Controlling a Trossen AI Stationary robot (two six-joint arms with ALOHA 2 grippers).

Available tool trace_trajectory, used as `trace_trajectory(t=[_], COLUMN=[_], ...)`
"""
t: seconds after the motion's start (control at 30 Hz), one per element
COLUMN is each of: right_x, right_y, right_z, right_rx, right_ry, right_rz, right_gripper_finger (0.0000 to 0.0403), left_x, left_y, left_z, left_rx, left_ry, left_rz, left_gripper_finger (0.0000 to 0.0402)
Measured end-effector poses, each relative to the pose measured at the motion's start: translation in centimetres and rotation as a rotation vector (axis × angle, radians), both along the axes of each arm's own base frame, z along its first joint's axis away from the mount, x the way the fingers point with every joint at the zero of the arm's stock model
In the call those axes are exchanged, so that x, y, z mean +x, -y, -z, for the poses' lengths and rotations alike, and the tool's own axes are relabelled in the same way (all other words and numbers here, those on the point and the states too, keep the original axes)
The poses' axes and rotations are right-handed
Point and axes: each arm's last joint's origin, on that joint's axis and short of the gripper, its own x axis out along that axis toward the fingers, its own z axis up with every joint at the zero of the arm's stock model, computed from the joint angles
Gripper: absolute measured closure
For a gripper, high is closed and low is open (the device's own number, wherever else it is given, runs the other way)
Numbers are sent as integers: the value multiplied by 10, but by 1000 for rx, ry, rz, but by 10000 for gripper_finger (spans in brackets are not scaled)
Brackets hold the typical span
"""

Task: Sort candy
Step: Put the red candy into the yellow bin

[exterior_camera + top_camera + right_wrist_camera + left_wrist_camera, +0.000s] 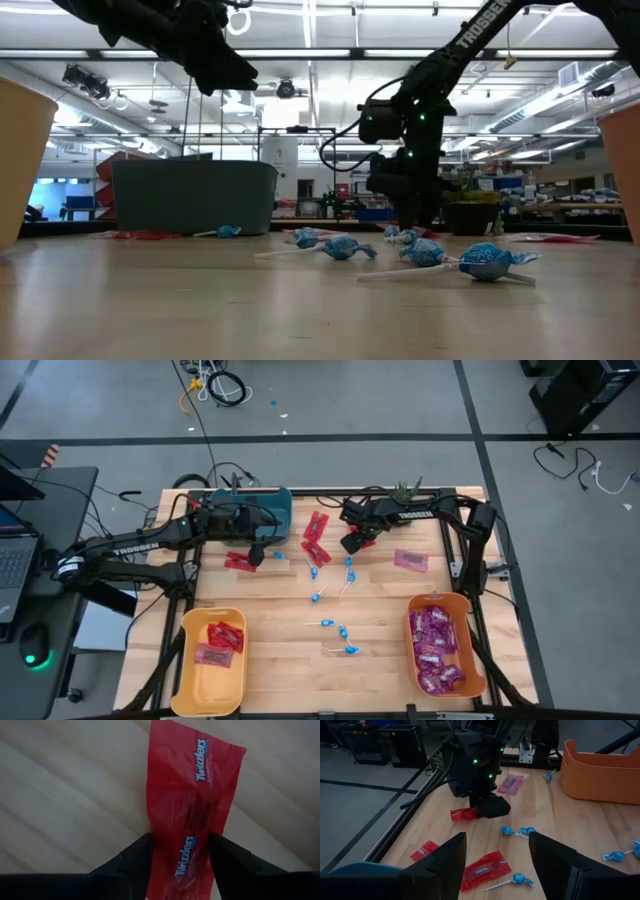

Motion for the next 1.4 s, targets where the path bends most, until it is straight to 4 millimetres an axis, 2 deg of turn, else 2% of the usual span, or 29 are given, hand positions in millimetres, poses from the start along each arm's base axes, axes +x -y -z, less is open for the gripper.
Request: trace_trajectory(t=[0.37,0.6,0.73,0.93,1.13,1.27,1.4], right_x=[3,5,4,4,9,22,37], right_y=[-5,-10,-14,-28,-56,-80,-105], right_z=[0,0,-6,-44,-93,-119,-133], right_rx=[4,1,-3,-85,-199,-288,-310], right_ry=[7,2,9,109,328,518,712], right_rz=[-22,-61,-72,-125,-260,-437,-640], right_gripper_finger=[316,388,387,395,395,396,396], left_x=[0,0,0,-5,-8,-11,-15], left_y=[0,0,0,5,10,12,15], left_z=[0,0,-1,-6,-10,-14,-19], left_rx=[-1,-9,-56,-61,-51,-42,-18], left_ry=[0,2,23,49,77,102,130], left_rz=[0,-3,-21,69,206,239,260], left_gripper_finger=[184,184,184,184,184,184,184])
